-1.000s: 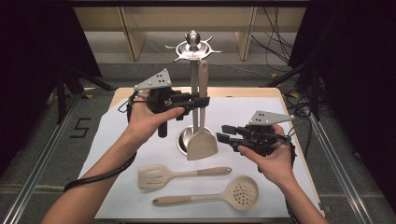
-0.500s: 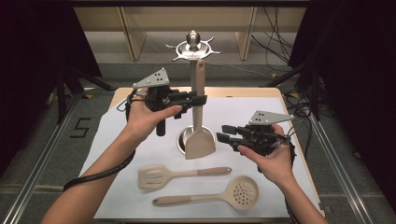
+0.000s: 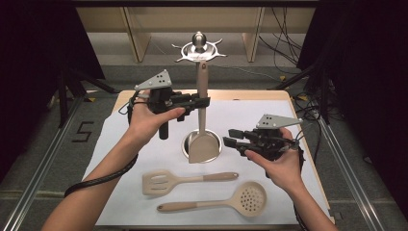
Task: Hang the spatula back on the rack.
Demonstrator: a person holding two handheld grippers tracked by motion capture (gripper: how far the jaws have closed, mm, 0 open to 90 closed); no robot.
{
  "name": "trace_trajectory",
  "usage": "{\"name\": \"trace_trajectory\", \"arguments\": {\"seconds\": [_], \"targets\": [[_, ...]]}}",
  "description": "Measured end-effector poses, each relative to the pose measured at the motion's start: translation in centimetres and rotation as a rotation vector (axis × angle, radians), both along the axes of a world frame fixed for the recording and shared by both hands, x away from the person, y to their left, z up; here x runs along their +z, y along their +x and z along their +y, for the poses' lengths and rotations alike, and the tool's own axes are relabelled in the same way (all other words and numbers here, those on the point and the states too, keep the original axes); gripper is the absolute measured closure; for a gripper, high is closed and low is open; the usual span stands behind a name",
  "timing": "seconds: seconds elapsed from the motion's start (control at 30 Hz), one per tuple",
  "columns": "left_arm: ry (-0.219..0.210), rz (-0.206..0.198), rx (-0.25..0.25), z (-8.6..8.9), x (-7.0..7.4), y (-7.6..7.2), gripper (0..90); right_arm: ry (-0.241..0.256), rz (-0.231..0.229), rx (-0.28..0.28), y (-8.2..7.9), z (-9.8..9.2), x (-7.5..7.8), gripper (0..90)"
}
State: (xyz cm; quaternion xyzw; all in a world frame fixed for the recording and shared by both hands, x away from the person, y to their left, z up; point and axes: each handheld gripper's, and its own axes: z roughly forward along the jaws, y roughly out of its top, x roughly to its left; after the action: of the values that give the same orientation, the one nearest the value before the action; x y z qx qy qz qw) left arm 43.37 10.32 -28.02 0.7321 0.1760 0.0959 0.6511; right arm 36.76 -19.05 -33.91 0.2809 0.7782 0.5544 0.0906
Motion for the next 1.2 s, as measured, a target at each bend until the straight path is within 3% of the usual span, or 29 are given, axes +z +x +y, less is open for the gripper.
{"name": "trace_trajectory", "arguments": {"seconds": [0.27,0.3,0.33,0.43,0.5,0.53,0.7,0.73,0.77,0.9,0.93,0.97,1.0,1.1,1.13,1.2], "targets": [[0.003,-0.015,0.014,0.2,-0.1,0.0,75.1,-0.035,0.012,-0.037,0.0,-0.2,-0.3,62.0],[0.004,-0.020,0.021,0.2,-0.1,-0.1,74.9,-0.052,0.032,-0.062,-0.2,-0.2,-0.3,62.6],[0.001,-0.016,0.028,0.3,-0.1,-0.2,74.6,-0.063,-0.001,-0.063,0.0,-0.3,-0.5,62.9],[-0.004,-0.043,0.047,0.8,0.0,-0.5,65.8,-0.057,0.032,-0.072,-0.1,-0.4,-0.8,64.0],[-0.032,0.002,0.075,1.1,0.0,-1.4,57.7,-0.063,0.026,-0.081,0.0,-0.7,-1.0,64.1],[-0.029,-0.009,0.085,1.4,0.1,-1.7,55.1,-0.045,0.056,-0.097,-0.3,-0.7,-1.2,64.1],[-0.046,-0.047,0.141,3.0,0.4,-2.4,50.3,-0.053,0.048,-0.117,0.1,-1.7,-1.7,64.1],[-0.048,-0.053,0.153,3.3,0.5,-2.4,50.9,-0.056,0.072,-0.138,-0.1,-2.0,-1.7,64.1],[-0.053,-0.057,0.168,3.5,0.6,-2.5,52.6,-0.047,0.048,-0.135,0.1,-2.1,-1.9,64.1],[-0.078,-0.049,0.218,4.1,0.9,-2.6,64.2,-0.054,0.058,-0.168,0.1,-2.8,-1.9,65.1],[-0.080,-0.054,0.227,4.1,1.1,-2.6,66.4,-0.035,0.071,-0.183,0.0,-2.8,-2.0,65.2],[-0.082,-0.060,0.243,4.1,1.2,-2.7,68.5,-0.049,0.050,-0.180,0.2,-3.1,-2.0,65.3],[-0.085,-0.069,0.257,4.2,1.3,-2.8,71.6,-0.034,0.069,-0.194,0.0,-3.0,-2.1,65.6],[-0.101,-0.067,0.278,4.2,1.5,-2.8,79.0,-0.046,0.043,-0.195,0.2,-3.5,-2.2,66.2],[-0.103,-0.062,0.283,4.2,1.6,-2.8,81.1,-0.040,0.067,-0.202,0.1,-3.6,-2.1,66.5],[-0.111,-0.053,0.295,4.3,1.8,-2.8,84.9,-0.051,0.058,-0.226,0.1,-3.8,-2.1,67.3]]}}
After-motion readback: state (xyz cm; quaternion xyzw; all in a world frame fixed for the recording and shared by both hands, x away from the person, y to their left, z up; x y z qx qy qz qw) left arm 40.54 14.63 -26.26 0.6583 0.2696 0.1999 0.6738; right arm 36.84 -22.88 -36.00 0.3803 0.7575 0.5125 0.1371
